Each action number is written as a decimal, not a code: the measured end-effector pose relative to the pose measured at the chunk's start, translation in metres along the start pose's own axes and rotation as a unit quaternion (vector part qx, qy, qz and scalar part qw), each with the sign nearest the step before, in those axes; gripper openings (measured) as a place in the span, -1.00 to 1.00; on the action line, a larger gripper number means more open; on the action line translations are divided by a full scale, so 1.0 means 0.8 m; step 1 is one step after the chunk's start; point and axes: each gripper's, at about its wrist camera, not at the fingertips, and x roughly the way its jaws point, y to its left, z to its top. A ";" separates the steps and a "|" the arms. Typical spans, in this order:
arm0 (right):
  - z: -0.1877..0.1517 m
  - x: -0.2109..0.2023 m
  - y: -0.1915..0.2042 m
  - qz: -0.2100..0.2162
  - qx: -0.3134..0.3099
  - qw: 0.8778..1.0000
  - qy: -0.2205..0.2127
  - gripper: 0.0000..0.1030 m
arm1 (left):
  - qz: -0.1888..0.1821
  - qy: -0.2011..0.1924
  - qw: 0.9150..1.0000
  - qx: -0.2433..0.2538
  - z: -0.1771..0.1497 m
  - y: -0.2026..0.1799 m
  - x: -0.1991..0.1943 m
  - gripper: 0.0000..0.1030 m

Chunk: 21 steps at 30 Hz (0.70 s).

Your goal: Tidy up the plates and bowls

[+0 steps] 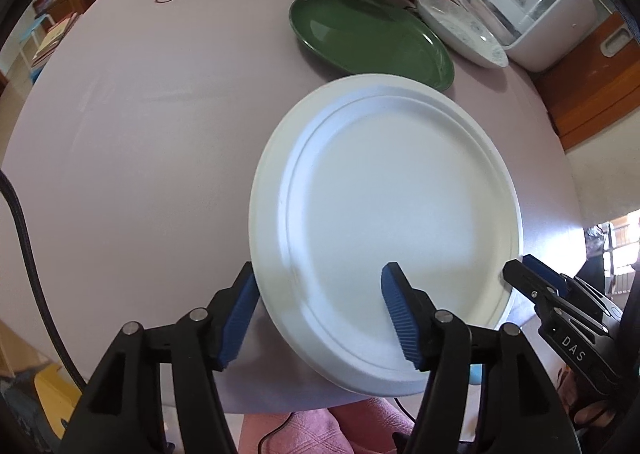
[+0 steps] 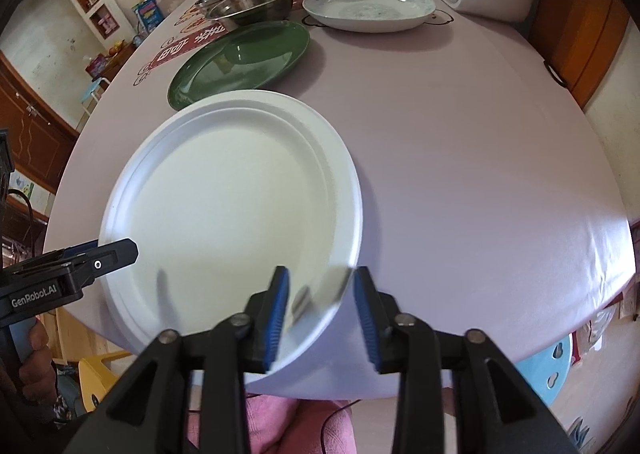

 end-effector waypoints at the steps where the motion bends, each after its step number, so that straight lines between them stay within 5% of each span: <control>1: 0.001 -0.002 0.003 -0.002 0.003 1.000 -0.003 -0.18 | -0.003 0.000 1.000 0.003 0.003 0.001 0.000 0.21; 21: 0.021 -0.030 0.025 -0.049 0.081 0.994 -0.061 0.05 | -0.084 -0.033 0.993 0.076 0.064 0.019 -0.042 0.35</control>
